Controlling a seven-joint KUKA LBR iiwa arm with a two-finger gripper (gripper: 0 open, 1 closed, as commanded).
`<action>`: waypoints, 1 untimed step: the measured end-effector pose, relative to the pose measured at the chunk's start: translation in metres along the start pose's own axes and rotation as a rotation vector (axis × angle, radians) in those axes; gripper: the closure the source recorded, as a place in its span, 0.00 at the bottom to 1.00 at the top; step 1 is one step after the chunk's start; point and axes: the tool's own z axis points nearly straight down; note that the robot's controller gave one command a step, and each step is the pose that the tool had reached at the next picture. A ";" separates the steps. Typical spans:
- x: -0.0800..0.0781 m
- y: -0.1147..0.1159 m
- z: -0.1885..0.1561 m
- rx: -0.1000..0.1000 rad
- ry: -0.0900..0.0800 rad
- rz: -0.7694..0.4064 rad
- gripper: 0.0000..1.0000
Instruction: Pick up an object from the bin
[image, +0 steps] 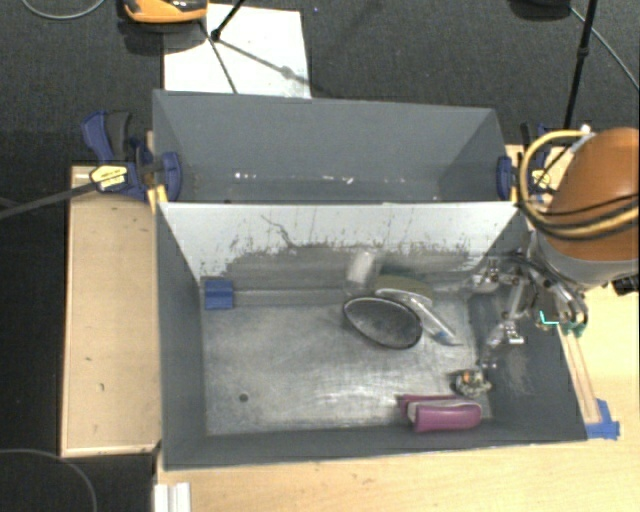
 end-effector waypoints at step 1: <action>-0.051 0.007 0.142 0.008 -0.019 0.045 0.00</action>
Offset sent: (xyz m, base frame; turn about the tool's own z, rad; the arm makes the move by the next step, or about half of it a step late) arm 0.0464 0.0117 -0.1444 0.0399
